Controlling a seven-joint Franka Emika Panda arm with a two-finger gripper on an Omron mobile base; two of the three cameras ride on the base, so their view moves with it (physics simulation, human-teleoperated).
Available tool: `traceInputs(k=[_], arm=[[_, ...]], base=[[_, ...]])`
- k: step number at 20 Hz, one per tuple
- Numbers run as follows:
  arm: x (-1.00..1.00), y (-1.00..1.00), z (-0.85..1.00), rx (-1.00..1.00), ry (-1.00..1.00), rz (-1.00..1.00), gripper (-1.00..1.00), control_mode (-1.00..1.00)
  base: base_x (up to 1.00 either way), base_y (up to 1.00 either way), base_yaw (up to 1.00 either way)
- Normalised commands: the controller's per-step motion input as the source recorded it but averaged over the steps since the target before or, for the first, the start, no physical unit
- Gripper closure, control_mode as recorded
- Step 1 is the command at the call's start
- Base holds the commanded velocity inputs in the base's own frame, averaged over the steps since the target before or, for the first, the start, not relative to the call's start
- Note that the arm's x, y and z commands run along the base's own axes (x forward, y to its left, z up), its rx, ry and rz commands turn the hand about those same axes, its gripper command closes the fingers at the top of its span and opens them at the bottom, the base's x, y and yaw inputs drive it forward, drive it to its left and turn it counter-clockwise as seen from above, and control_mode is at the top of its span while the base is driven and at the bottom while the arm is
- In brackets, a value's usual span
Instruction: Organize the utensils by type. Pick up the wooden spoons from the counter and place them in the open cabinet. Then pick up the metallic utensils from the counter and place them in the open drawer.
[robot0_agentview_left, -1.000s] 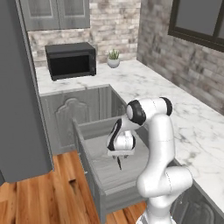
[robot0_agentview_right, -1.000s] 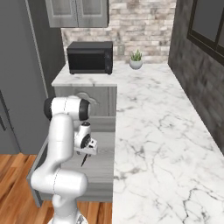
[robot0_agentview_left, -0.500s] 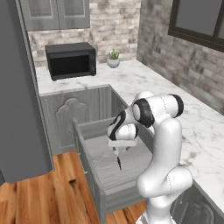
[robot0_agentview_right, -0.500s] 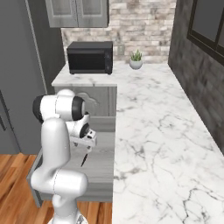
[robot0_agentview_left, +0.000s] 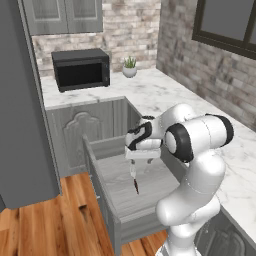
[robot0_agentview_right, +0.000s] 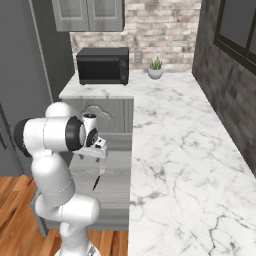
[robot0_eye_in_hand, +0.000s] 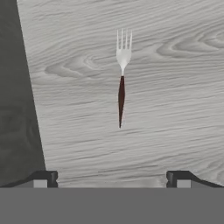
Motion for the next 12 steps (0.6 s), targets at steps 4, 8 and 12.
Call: traceInputs(k=[4, 8, 12], arm=[[-0.39, 0.0, 0.8, -0.03, 0.0, 0.0, -1.0, -1.0], [-0.39, 0.0, 0.8, -0.06, 0.0, 0.0, -1.0, -1.0], [-0.19, 0.0, 0.8, -0.09, 0.17, 0.0, -1.0, -1.0]], base=[[0.0, 0.0, 0.0], [0.0, 0.0, 0.0], [0.0, 0.0, 0.0]])
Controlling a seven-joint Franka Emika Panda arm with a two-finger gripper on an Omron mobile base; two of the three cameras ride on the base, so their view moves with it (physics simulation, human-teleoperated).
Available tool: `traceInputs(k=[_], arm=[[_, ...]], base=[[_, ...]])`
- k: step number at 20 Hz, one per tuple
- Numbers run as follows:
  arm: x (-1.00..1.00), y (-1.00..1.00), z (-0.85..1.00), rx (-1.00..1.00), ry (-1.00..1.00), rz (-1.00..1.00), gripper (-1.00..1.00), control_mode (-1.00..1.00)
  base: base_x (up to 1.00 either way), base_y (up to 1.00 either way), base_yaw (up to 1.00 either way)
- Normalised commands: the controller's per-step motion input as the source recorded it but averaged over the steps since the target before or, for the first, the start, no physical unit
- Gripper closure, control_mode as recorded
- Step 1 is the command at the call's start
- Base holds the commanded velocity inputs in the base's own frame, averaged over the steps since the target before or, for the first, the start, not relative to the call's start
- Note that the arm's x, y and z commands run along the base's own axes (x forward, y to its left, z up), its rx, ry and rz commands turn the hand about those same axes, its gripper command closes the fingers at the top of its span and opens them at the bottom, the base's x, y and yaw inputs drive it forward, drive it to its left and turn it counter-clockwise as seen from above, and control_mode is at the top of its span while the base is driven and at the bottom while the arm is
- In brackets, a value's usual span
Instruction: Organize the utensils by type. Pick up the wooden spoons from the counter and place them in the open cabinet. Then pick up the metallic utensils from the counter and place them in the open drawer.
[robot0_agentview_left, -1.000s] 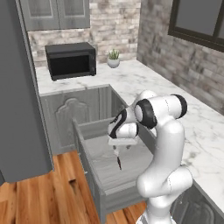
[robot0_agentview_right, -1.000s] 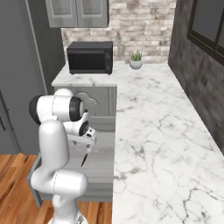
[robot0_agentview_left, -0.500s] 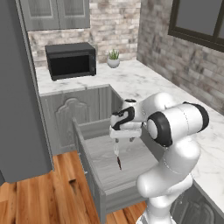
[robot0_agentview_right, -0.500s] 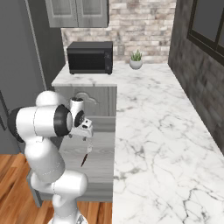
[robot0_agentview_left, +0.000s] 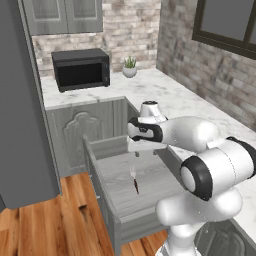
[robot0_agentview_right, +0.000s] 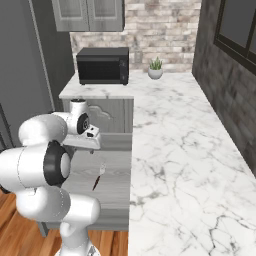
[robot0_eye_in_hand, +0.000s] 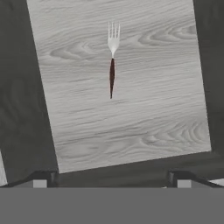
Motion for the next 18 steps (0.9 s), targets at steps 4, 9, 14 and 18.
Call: traceInputs(k=[4, 9, 14, 18], arm=[[-0.24, 0.0, 0.67, -0.06, 0.25, 0.0, -1.0, -1.0], [-0.59, -0.01, 0.32, -0.05, 0.02, 0.0, -1.0, -1.0], [-0.53, 0.0, 0.12, -0.01, -0.21, 0.0, -1.0, -1.0], [-0.06, 0.0, 0.0, 0.0, -0.1, 0.0, -1.0, -1.0]], base=[[0.0, 0.0, 0.0], [0.0, 0.0, 0.0], [0.0, 0.0, 0.0], [0.0, 0.0, 0.0]])
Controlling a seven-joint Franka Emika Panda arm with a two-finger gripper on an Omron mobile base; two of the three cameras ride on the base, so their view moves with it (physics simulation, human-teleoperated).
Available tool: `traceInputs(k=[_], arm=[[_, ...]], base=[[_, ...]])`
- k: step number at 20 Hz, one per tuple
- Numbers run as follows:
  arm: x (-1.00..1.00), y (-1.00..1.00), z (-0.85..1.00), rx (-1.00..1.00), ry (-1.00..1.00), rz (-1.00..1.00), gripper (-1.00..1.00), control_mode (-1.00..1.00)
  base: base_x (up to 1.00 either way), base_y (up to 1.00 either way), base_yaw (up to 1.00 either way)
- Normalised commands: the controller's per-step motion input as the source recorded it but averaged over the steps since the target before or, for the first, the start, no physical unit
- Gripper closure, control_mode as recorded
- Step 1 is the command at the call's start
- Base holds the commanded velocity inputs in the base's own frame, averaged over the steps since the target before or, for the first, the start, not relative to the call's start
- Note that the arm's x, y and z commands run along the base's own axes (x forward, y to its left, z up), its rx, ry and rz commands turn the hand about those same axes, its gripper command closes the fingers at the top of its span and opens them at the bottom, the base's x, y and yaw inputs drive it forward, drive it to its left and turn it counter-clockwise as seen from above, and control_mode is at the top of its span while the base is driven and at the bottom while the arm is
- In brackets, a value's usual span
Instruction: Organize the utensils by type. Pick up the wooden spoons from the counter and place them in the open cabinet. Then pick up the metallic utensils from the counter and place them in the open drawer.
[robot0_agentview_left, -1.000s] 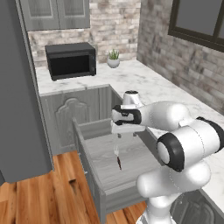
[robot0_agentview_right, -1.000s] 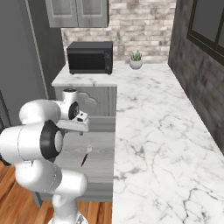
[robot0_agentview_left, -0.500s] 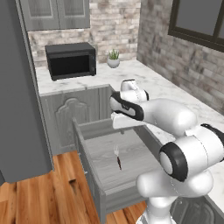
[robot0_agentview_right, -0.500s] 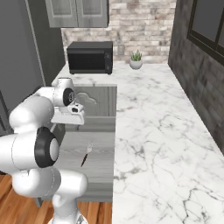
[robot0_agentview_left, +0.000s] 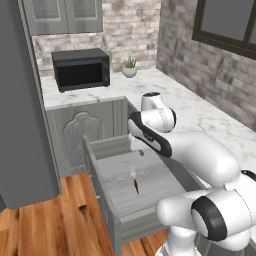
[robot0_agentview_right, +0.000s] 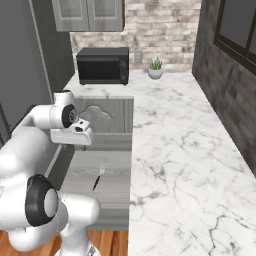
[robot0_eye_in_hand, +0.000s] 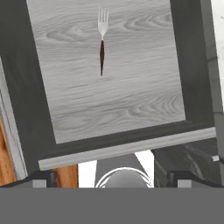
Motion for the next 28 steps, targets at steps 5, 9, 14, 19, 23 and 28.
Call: traceInputs(k=[5, 9, 14, 19, 23, 28], arm=[[0.0, 0.0, 0.0, 0.01, 0.0, 0.0, -1.0, -1.0], [-0.15, 0.01, 0.0, 0.01, 0.0, 0.0, -1.0, -1.0], [0.0, 0.0, 0.0, 0.0, 0.0, 0.0, -1.0, 1.0], [0.0, 0.0, 0.0, 0.0, 0.0, 0.0, -1.0, 1.0], [0.0, 0.0, 0.0, 0.0, 0.0, 0.0, -1.0, 1.0], [0.0, 0.0, 0.0, 0.0, 0.0, 0.0, -1.0, 1.0]], base=[[0.0, 0.0, 0.0], [0.0, 0.0, 0.0], [-0.69, 0.13, 0.3], [-0.33, 0.33, 0.94], [-0.16, 0.27, 1.0], [-0.13, 0.22, 1.0]])
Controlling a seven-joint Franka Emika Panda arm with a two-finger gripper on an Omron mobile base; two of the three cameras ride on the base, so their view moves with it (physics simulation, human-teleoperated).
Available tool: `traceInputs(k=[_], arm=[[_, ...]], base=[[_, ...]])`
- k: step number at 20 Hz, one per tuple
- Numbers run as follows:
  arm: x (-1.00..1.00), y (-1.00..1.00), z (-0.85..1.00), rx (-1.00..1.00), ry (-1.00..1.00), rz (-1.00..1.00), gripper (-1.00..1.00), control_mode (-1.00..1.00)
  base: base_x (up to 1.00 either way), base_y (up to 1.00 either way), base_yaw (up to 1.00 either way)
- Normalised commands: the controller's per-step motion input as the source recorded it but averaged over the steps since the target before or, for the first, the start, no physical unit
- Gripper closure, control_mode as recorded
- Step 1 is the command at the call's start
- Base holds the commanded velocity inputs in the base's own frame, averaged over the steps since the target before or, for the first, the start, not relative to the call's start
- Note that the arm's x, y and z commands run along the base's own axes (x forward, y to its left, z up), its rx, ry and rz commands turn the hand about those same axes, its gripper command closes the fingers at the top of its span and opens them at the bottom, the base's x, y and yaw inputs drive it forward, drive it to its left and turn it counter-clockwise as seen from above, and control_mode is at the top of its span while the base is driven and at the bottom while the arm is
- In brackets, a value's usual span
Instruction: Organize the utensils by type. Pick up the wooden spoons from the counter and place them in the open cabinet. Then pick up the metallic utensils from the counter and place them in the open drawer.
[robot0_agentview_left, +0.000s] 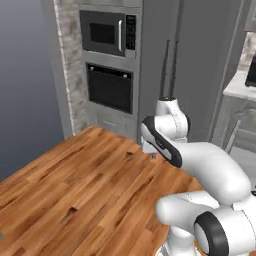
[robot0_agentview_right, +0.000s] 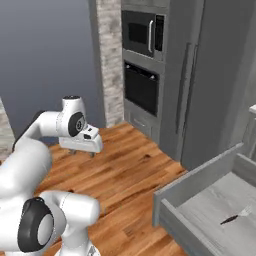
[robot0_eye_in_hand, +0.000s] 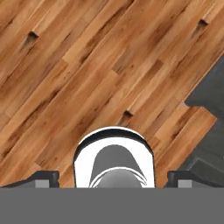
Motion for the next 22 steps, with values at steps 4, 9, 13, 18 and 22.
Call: traceInputs(k=[4, 9, 13, 18, 22], arm=[[0.0, 0.0, 0.0, 0.0, 0.0, 0.0, -1.0, 1.0], [0.0, 0.0, 0.0, 0.0, 0.0, 0.0, -1.0, 1.0], [0.0, 0.0, 0.0, 0.0, 0.0, 0.0, -1.0, 1.0], [0.0, 0.0, 0.0, 0.0, 0.0, 0.0, -1.0, 1.0], [0.0, 0.0, 0.0, 0.0, 0.0, 0.0, -1.0, 1.0]], base=[[-0.15, 0.16, 1.0], [-0.14, 0.18, 1.0], [0.0, 0.2, 1.0], [0.14, 0.21, 0.93], [0.67, 0.16, 0.59]])
